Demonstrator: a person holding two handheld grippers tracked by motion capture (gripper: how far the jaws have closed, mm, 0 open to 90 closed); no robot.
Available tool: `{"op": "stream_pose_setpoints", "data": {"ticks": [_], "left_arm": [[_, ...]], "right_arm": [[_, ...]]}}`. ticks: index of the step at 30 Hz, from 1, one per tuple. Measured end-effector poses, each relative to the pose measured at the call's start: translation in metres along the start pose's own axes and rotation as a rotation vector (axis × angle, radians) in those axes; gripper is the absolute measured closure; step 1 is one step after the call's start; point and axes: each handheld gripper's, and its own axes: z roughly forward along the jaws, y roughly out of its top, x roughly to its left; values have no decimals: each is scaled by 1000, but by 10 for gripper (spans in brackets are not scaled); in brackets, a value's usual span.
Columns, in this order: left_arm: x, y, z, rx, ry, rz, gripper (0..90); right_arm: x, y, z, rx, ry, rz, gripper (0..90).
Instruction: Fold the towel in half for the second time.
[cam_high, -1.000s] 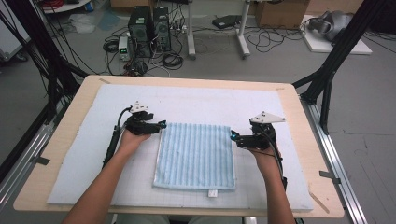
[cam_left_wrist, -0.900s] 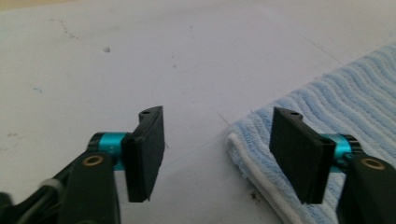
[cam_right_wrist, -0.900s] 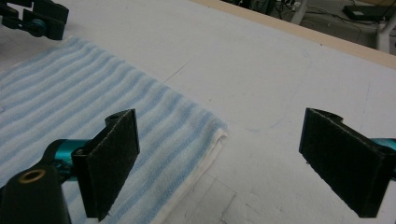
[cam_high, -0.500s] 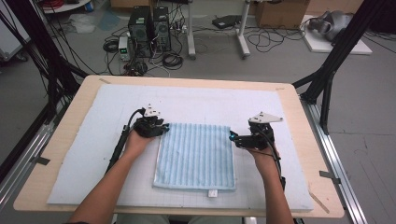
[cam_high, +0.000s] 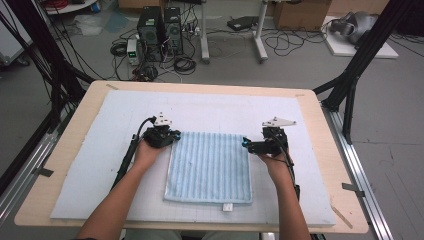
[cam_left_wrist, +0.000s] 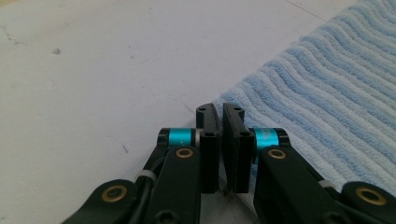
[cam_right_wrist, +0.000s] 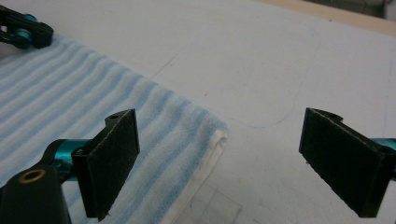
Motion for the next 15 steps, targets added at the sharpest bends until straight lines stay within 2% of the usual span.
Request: {"op": "stream_pose_setpoints", "data": {"ticks": [6,9,15], "left_arm": [[2,0,0,-3,-8,-28,854],[3,-1,-1,-1,-12,-41,855],[4,-1,-1,-1,-20,-64,858]], "right_arm": [[-7,1,25,78,23,21,239],[-7,2,35,95,37,16,309],[-3,1,46,129,26,10,543]]}}
